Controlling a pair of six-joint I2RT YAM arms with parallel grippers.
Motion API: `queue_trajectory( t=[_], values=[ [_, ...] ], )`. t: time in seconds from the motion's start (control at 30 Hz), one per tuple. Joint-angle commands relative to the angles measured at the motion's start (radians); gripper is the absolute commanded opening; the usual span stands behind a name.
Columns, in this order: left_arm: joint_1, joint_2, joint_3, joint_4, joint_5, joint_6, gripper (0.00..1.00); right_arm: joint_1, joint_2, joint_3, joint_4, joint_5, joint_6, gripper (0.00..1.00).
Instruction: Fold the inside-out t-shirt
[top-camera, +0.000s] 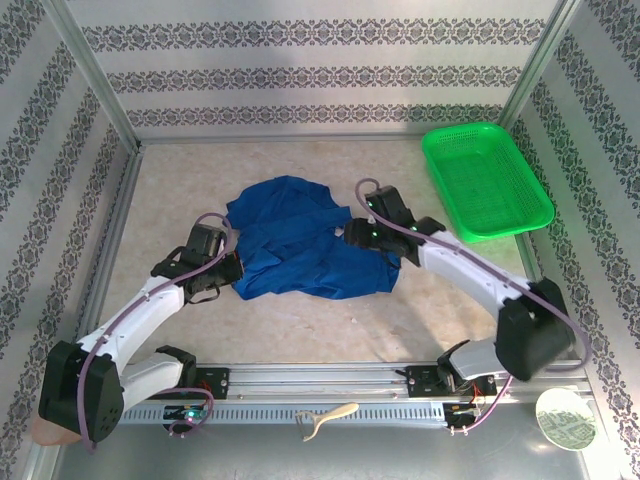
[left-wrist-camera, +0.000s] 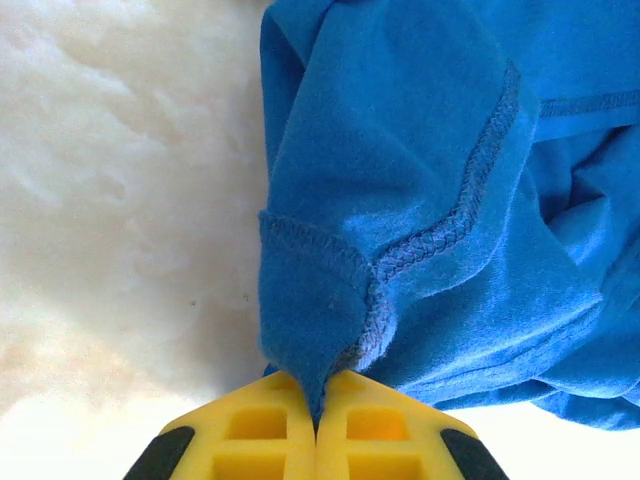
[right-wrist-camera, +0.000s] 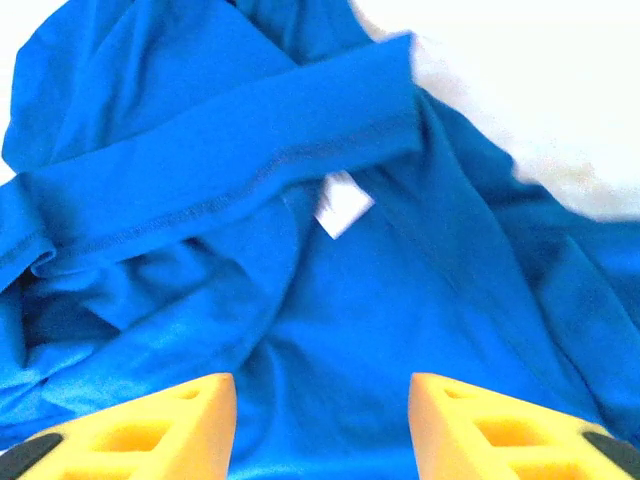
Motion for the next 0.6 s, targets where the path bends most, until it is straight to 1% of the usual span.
queue_trajectory(
  t=[0.0,0.07,0.2,0.37,0.43,0.47,0.5,0.57],
  values=[
    [0.001,-0.011,-0.014,0.051,0.027,-0.037,0.00,0.023,0.148,0.109,-0.067,-0.022,-0.076,0.46],
    [0.000,-0.017,-0.021,0.054,0.030,-0.041,0.00,0.037,0.230,0.169,-0.084,-0.016,-0.093,0.44],
    [0.000,-0.024,-0.026,0.056,0.034,-0.043,0.00,0.054,0.357,0.262,-0.115,0.015,-0.103,0.43],
    [0.000,-0.024,-0.030,0.062,0.041,-0.041,0.00,0.058,0.459,0.334,-0.132,0.069,-0.100,0.41],
    [0.001,-0.021,-0.030,0.066,0.044,-0.041,0.00,0.053,0.496,0.364,-0.136,0.076,-0.095,0.38],
    [0.000,-0.019,-0.029,0.069,0.045,-0.043,0.00,0.052,0.514,0.384,-0.138,0.078,-0.093,0.35],
    [0.000,-0.017,-0.030,0.072,0.048,-0.042,0.00,0.048,0.534,0.403,-0.143,0.080,-0.091,0.29],
    [0.000,-0.013,-0.026,0.074,0.047,-0.045,0.00,0.042,0.557,0.438,-0.161,0.078,-0.094,0.06]
  ],
)
